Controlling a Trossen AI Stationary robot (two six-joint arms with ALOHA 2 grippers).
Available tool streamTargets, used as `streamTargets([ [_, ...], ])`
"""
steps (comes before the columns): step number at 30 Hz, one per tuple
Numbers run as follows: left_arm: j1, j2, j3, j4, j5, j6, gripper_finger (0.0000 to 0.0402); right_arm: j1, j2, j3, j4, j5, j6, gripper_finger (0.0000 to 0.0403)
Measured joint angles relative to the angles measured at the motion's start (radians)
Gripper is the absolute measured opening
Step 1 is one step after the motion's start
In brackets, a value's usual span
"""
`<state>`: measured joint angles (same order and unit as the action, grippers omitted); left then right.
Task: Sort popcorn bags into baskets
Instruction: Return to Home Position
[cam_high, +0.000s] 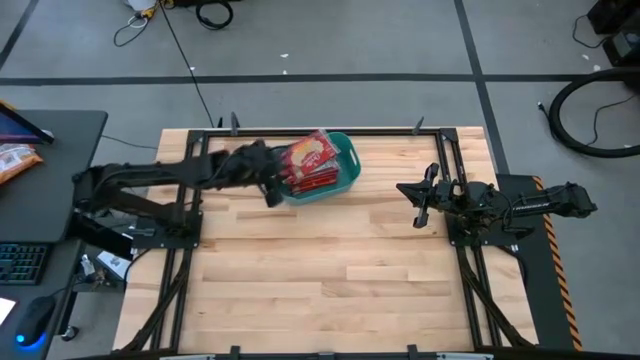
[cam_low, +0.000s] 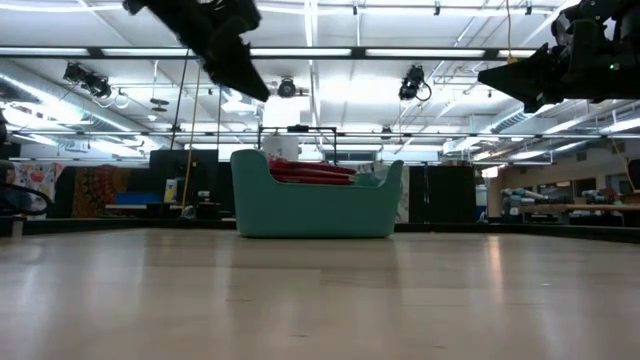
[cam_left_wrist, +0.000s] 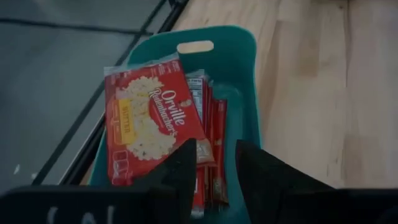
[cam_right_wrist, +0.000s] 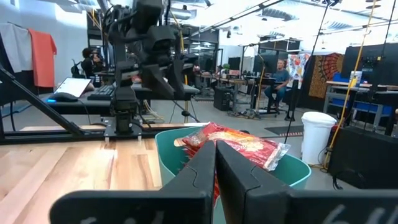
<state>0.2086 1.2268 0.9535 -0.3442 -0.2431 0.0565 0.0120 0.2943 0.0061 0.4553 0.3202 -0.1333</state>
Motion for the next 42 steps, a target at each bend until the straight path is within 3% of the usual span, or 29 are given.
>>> streamTargets([
  [7,-0.023,-0.198,-0.252,0.211,-0.002,0.066,0.0116,0.0,0.0,0.0,0.0,0.0,0.0,0.002],
  [21,-0.023,-0.6,-0.583,0.439,-0.009,0.04,0.0116,0.0,0.0,0.0,0.0,0.0,0.0,0.002],
  [30,-0.023,-0.78,-0.742,0.565,-0.026,0.059,0.0116,0.0,0.0,0.0,0.0,0.0,0.0,0.002],
  [42,-0.059,-0.962,-0.876,0.606,-0.026,0.068,0.0116,0.0,0.0,0.0,0.0,0.0,0.0,0.002],
])
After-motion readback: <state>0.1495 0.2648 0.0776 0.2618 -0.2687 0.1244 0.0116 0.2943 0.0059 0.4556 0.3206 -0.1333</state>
